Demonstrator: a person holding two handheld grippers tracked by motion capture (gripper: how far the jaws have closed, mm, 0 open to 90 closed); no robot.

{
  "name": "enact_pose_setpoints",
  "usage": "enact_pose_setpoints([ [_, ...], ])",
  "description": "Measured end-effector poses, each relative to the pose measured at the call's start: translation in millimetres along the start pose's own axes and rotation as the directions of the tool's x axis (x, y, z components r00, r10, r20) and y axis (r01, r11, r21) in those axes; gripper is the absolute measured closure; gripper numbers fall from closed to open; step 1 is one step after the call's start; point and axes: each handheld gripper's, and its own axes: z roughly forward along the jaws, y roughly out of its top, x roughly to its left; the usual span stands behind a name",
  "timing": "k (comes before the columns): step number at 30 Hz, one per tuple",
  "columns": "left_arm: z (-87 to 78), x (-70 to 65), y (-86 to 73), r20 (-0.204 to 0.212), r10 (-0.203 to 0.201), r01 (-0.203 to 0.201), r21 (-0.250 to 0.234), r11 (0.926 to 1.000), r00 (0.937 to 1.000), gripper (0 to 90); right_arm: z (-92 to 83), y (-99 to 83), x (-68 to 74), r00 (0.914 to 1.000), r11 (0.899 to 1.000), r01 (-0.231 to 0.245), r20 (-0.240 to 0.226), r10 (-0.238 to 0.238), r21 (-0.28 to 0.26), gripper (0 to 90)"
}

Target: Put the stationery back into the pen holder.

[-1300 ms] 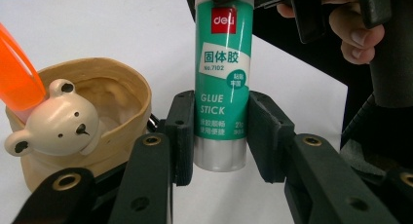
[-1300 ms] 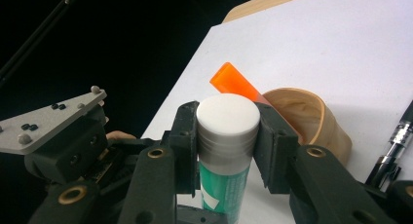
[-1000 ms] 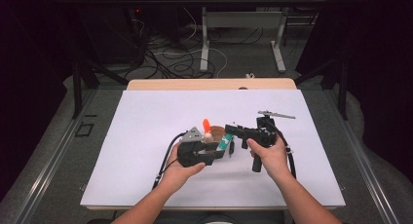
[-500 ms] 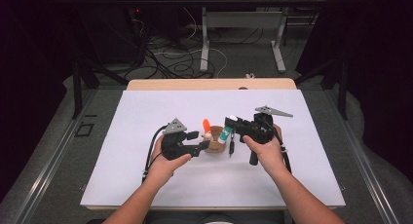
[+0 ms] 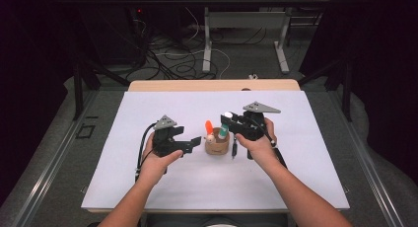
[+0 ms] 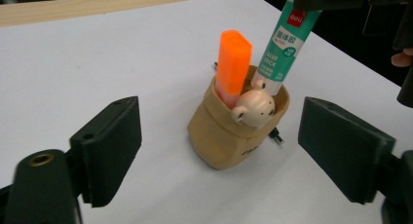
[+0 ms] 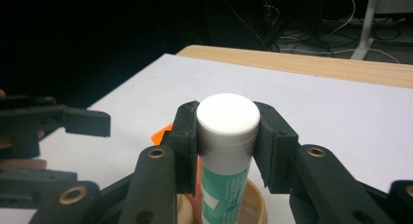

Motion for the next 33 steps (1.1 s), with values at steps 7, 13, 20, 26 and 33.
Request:
enact_pose_setpoints([
  [7, 3.2, 3.7, -1.0, -0.042, -0.002, 0.004, 0.041, 0.9992, 0.9991, 8.2, 10.7, -5.7, 1.8, 0.9973, 0.997, 0.067, 0.028, -0.068, 0.046, 64.9],
  [13, 6.1, 6.7, -3.3, -0.081, -0.019, 0.023, 0.047, 0.9986, 0.9965, 1.0, 16.1, -8.9, 1.8, 0.9958, 0.996, 0.08, 0.04, -0.082, 0.049, 64.9],
  [20, 4.6, 11.8, -4.4, -0.087, -0.03, 0.034, 0.047, 0.9983, 0.9958, 0.5, 23.4, -16.8, 0.0, 0.9944, 0.993, 0.087, 0.054, -0.091, 0.079, 64.9],
  [26, 4.2, 11.6, -4.3, -0.08, -0.02, 0.023, 0.04, 0.9989, 0.9966, 0.4, 28.1, -25.4, 1.9, 0.9922, 0.991, 0.103, 0.061, -0.109, 0.087, 64.9],
  [33, 3.7, 13.8, -4.7, -0.084, -0.028, 0.031, 0.039, 0.9988, 0.9961, 0.5, 31.8, -33.4, 1.0, 0.9914, 0.99, 0.11, 0.062, -0.115, 0.084, 64.9],
])
